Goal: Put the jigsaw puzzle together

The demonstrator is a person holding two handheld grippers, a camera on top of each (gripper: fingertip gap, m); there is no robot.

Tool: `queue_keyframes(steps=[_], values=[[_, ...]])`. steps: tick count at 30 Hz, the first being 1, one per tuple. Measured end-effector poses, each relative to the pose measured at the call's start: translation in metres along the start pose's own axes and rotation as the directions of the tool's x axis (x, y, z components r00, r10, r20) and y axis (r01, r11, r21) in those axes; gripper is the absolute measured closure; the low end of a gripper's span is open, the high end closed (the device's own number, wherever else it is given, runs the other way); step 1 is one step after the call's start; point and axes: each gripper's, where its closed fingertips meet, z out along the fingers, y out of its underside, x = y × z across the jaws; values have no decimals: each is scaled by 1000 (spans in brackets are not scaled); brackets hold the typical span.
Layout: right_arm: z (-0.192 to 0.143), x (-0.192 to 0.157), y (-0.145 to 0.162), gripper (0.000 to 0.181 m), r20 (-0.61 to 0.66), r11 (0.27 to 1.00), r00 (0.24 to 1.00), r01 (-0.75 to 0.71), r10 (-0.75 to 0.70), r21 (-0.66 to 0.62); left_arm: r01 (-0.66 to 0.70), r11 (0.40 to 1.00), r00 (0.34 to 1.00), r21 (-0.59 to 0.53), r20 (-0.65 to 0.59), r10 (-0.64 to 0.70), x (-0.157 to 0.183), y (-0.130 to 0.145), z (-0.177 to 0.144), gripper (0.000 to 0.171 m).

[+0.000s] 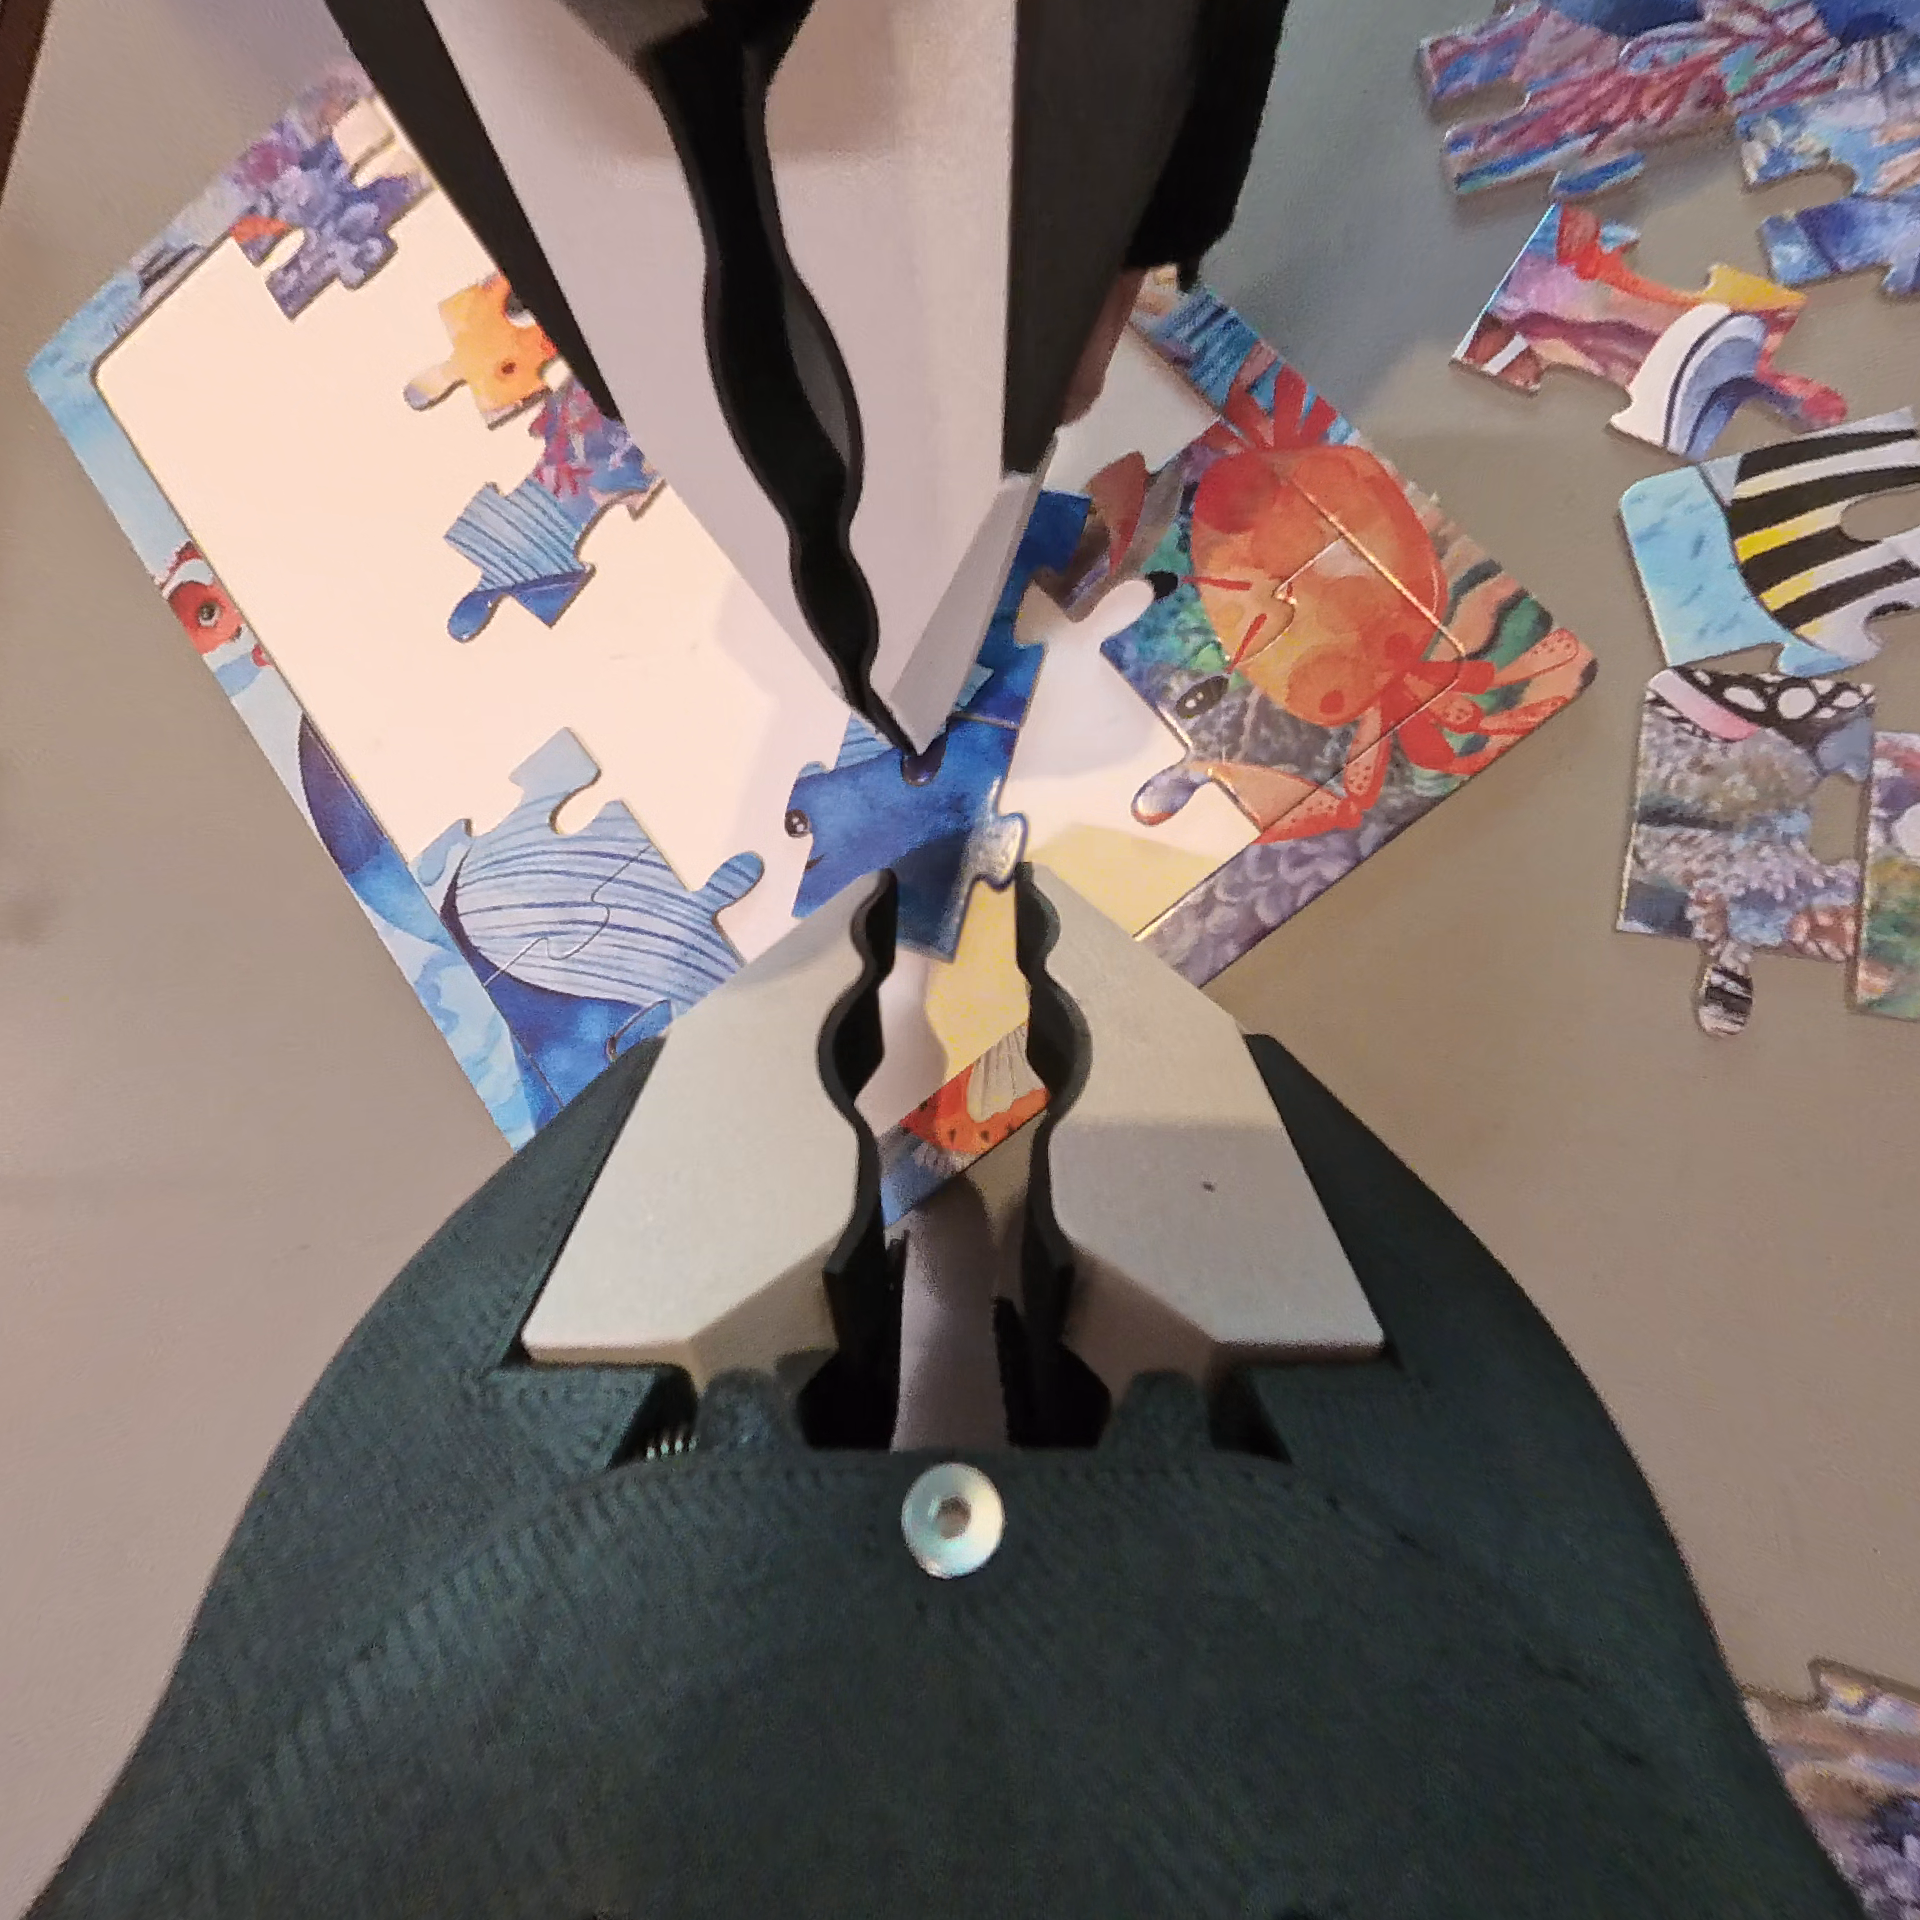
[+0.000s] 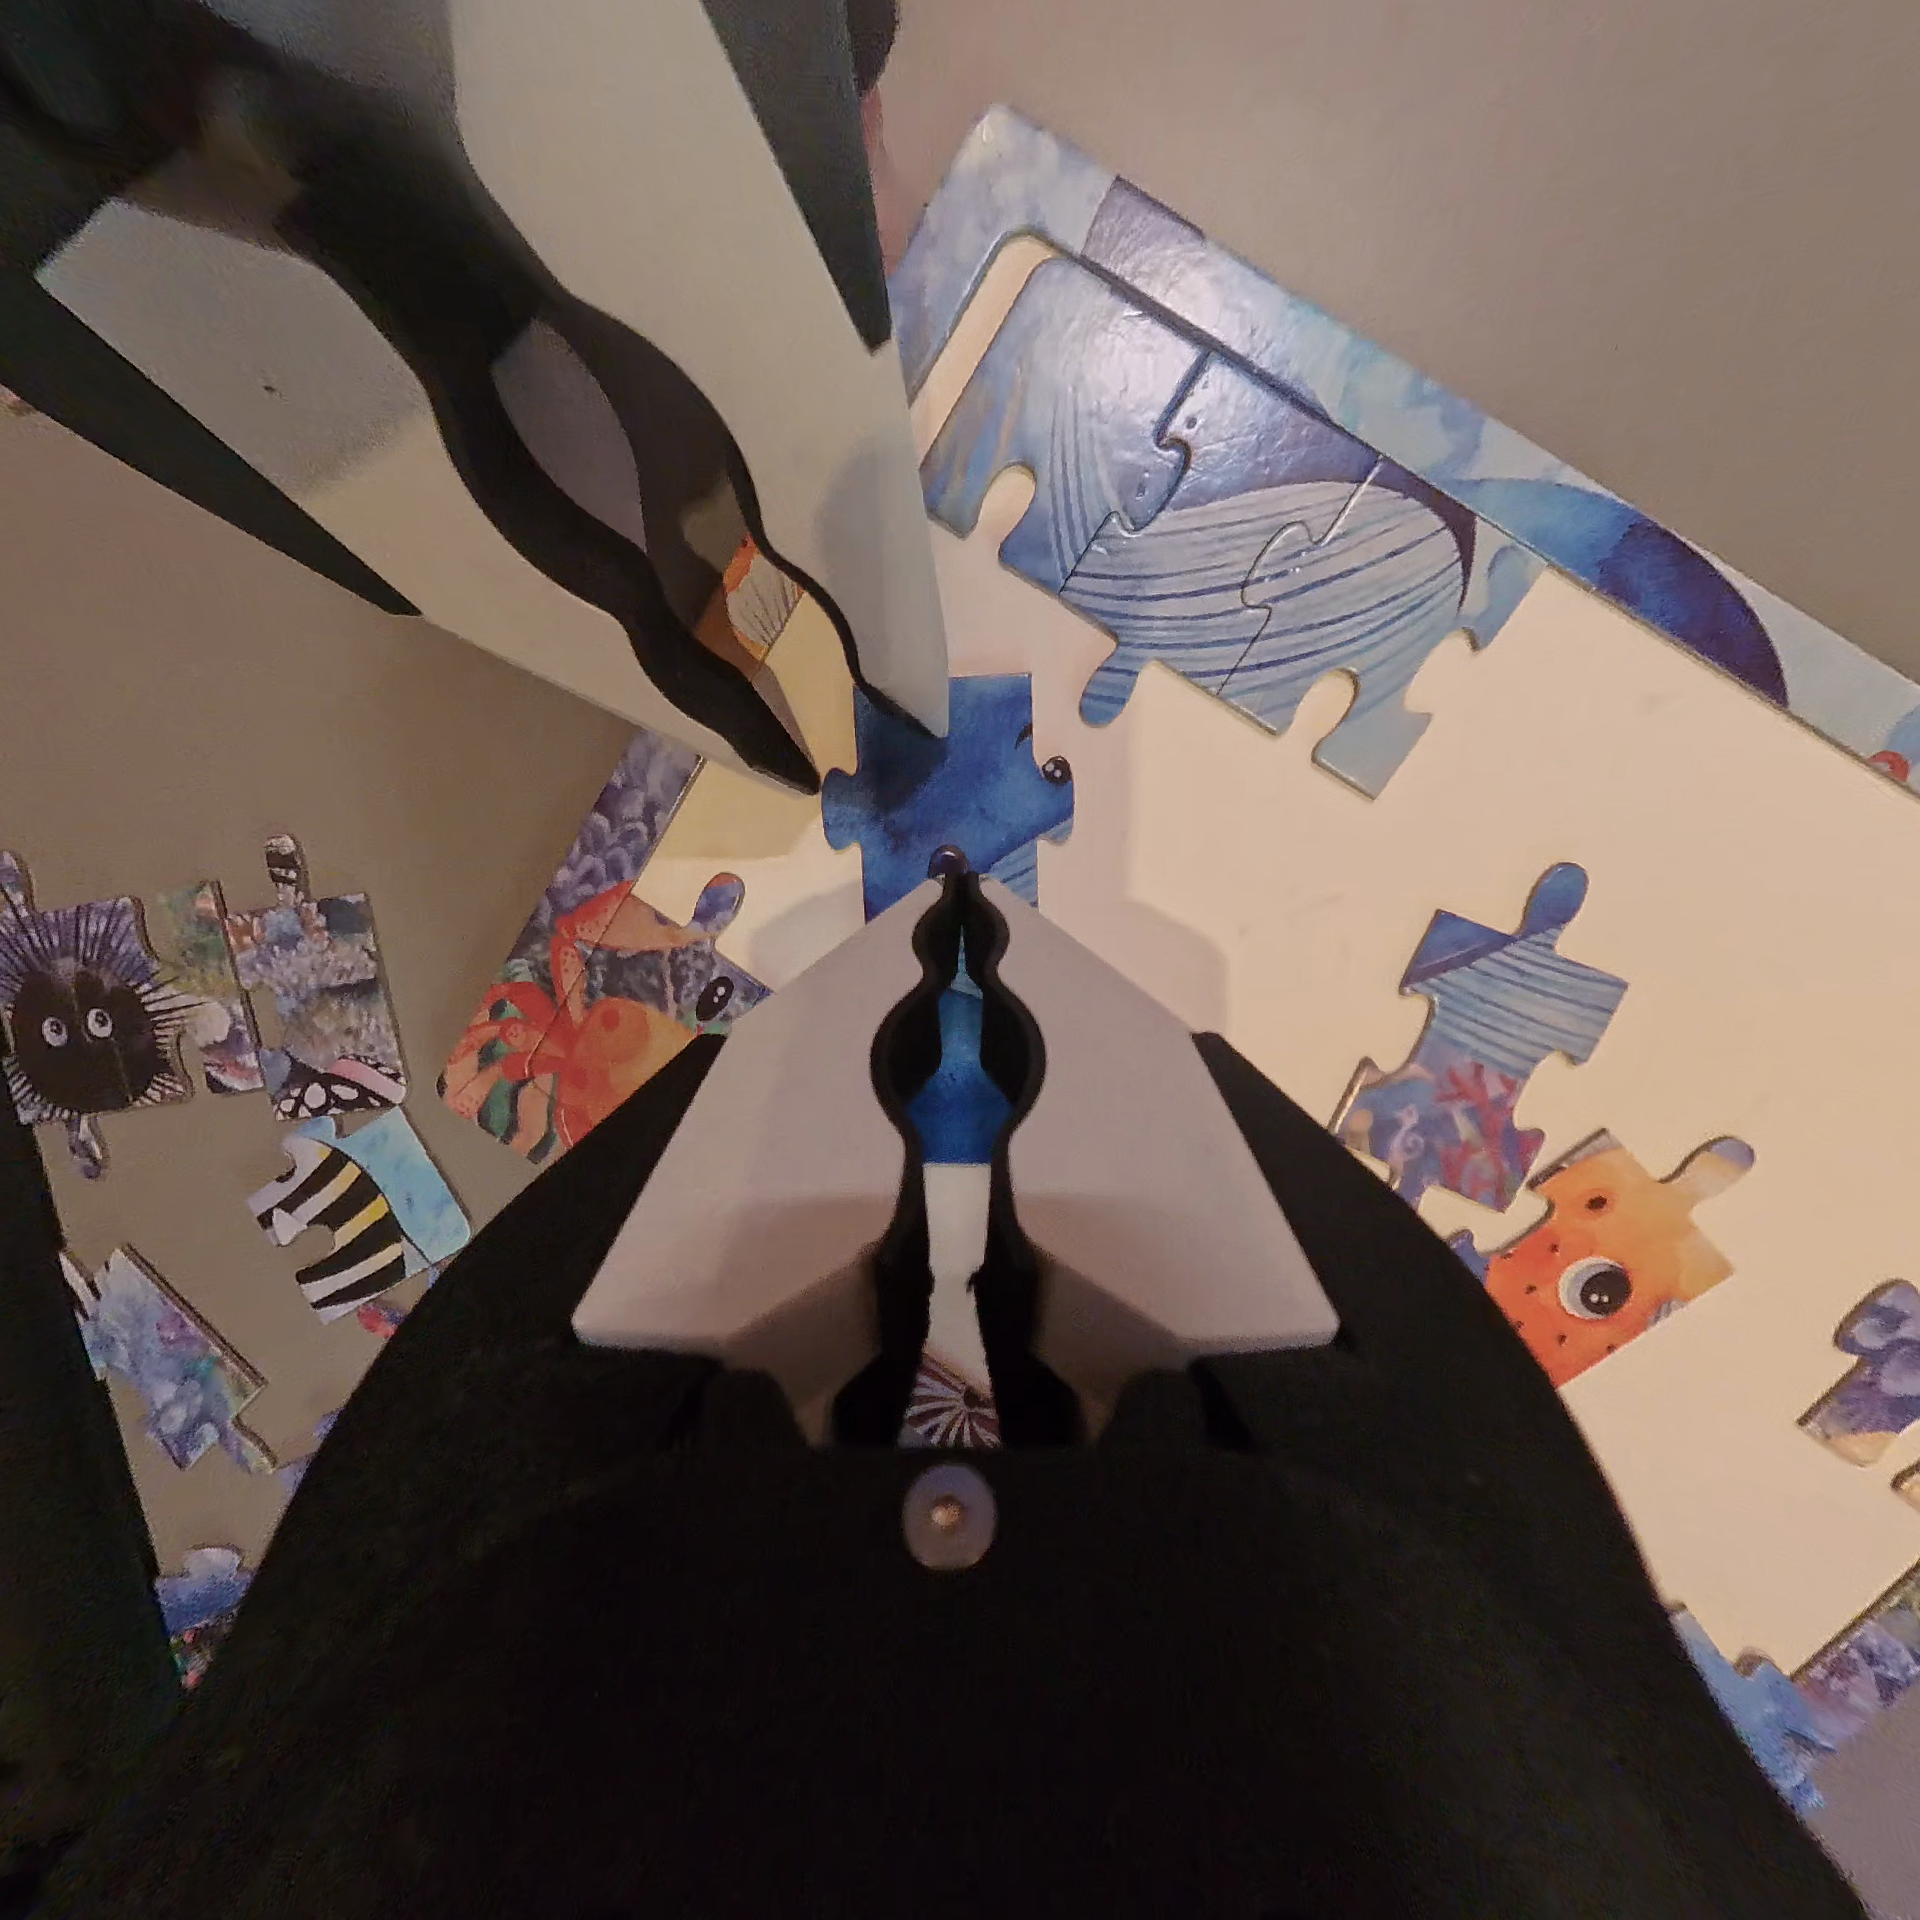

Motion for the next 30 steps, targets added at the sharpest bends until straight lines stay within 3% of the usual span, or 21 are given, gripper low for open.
queue_keyframes(steps=[8,15,25,28,29,30], values=[[-14,-2,7,181,-58,1000,998,11,-11,9,35,999,999,-2,24,-35,-8,2,-8,144],[-8,-6,13,181,-33,1000,999,-10,10,20,115,993,992,9,-58,-115,0,3,-1,143],[-18,-11,17,181,-57,999,998,14,-12,37,119,993,993,15,-21,-118,-3,0,-3,140],[-18,0,28,143,-147,1000,989,-5,3,-14,116,993,993,-8,-4,-116,-6,3,-2,130],[-16,0,28,136,-148,1000,989,-11,9,-15,117,993,993,-13,-6,-117,-5,3,-1,127],[-14,-2,26,144,-133,1000,991,-7,6,-3,118,993,993,-11,-7,-118,-4,3,-1,128]])
